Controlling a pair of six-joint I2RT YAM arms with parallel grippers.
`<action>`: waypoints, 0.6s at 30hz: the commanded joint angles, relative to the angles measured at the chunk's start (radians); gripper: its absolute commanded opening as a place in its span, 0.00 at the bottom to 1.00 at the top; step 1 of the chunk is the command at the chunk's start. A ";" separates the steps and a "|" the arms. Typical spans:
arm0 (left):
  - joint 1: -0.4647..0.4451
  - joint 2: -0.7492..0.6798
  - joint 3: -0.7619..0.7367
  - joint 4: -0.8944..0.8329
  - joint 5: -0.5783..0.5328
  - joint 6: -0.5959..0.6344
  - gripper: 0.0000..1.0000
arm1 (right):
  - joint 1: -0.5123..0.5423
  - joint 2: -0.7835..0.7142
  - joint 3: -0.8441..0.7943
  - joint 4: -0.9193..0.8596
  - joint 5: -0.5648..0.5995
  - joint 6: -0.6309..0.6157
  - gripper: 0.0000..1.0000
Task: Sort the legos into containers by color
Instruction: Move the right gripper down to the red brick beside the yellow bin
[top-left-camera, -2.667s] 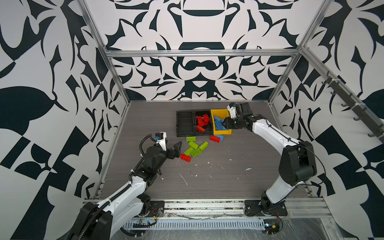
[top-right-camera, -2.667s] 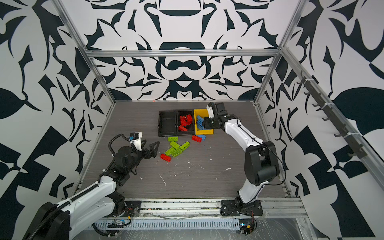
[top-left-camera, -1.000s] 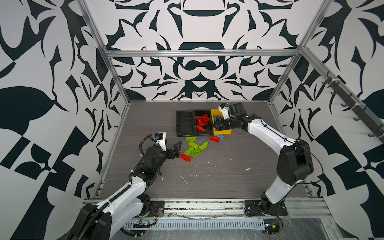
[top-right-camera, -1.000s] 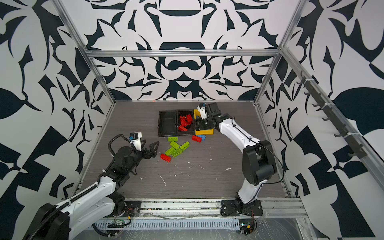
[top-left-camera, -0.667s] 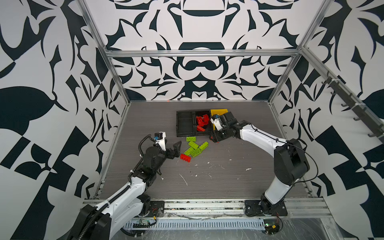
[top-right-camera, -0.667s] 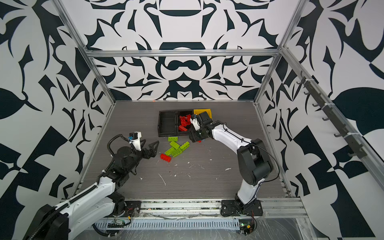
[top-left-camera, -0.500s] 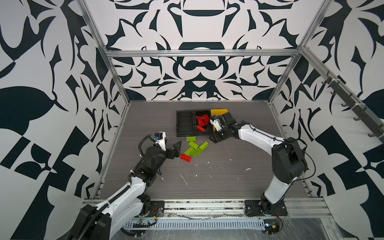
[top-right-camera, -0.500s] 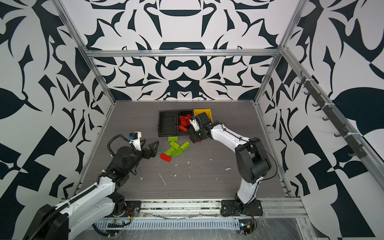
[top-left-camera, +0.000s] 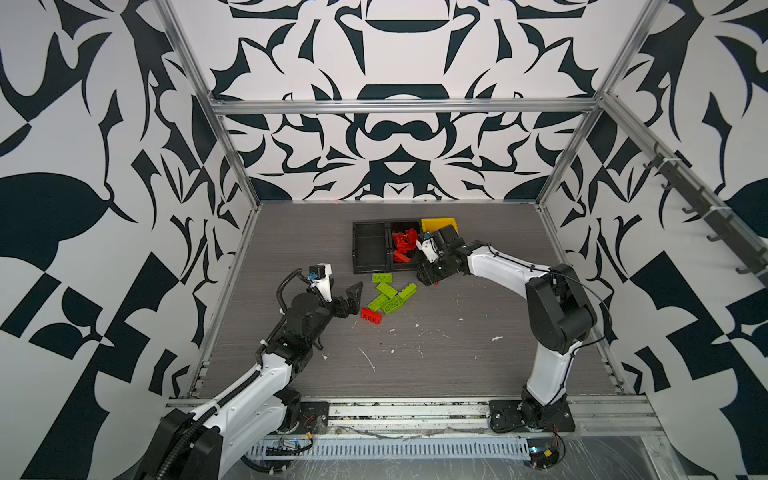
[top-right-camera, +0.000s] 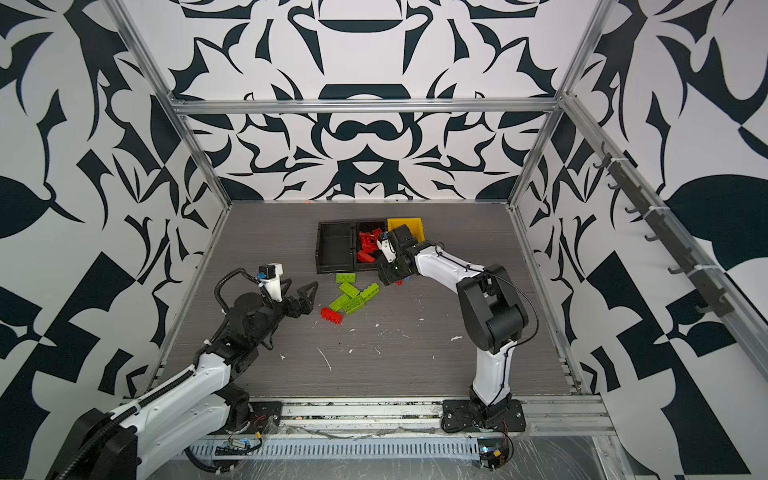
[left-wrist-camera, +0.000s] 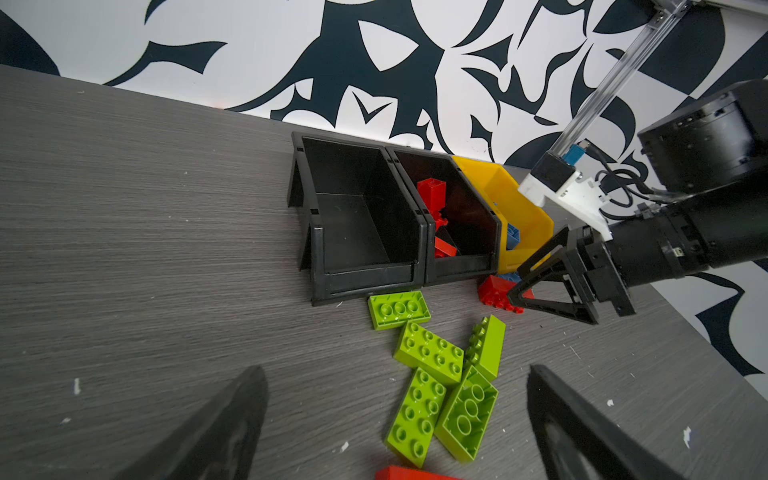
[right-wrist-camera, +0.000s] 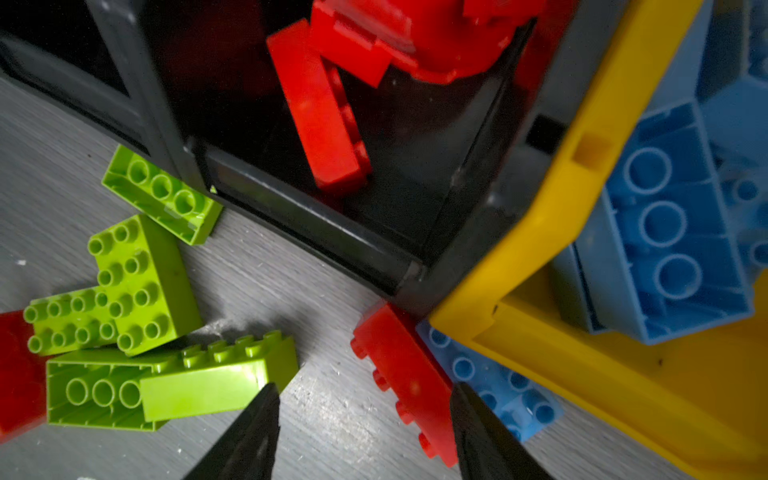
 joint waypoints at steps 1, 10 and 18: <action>-0.004 -0.007 0.010 0.000 -0.012 0.001 1.00 | 0.002 0.002 0.034 0.014 0.002 -0.011 0.68; -0.004 -0.007 0.010 0.001 -0.013 0.002 1.00 | 0.002 -0.011 -0.013 0.007 -0.034 0.002 0.68; -0.004 -0.003 0.010 0.002 -0.015 0.002 1.00 | 0.004 -0.066 -0.102 0.021 -0.096 0.025 0.65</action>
